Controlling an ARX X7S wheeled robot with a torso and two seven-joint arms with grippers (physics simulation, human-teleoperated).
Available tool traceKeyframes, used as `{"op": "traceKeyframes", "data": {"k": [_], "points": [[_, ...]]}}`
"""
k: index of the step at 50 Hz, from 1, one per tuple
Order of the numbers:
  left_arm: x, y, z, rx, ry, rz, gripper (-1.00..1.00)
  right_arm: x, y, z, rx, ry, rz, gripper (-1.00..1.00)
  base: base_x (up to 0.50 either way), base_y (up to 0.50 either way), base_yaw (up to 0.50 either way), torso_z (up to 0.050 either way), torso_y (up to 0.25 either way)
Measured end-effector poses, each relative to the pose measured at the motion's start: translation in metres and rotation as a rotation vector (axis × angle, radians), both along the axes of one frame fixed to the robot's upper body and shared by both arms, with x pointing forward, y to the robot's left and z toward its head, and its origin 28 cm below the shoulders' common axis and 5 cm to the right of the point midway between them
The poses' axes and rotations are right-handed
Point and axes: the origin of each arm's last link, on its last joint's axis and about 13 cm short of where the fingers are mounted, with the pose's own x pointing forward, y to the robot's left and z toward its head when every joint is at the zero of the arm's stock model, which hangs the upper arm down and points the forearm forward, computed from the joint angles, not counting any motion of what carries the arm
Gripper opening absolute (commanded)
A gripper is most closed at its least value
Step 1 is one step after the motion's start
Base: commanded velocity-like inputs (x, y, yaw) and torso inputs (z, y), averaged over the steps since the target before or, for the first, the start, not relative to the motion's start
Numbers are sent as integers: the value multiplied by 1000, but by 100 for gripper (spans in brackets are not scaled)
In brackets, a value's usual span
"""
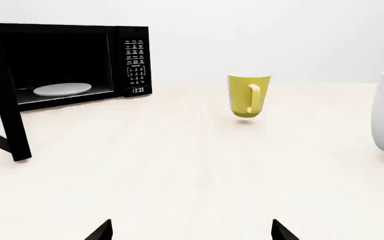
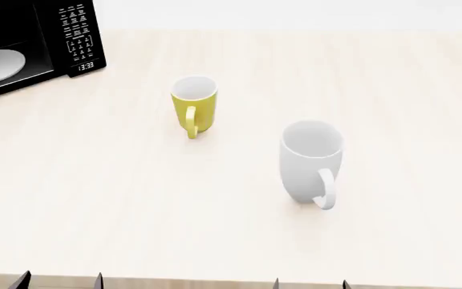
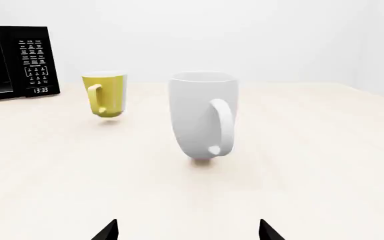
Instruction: Put the yellow and white mug to the front of the white mug.
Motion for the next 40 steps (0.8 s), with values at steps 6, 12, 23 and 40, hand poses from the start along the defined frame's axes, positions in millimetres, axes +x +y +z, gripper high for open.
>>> {"op": "traceKeyframes", "data": {"k": [6, 12, 23, 40], "points": [[1, 1, -1, -5, 4, 5, 100, 0, 0, 0, 5, 6, -9, 100, 0, 0, 0, 0, 0], [1, 2, 0, -10, 2, 12, 100, -1, 2, 2, -4, 13, -18, 100, 0, 0, 0, 0, 0], [2, 5, -1, 5, 3, 20, 100, -3, 2, 5, -5, 22, -10, 100, 92, -76, 0, 0, 0], [3, 6, 2, 30, -15, 3, 100, -18, -31, 20, 0, -55, -121, 100, 402, -294, 0, 0, 0]]}}
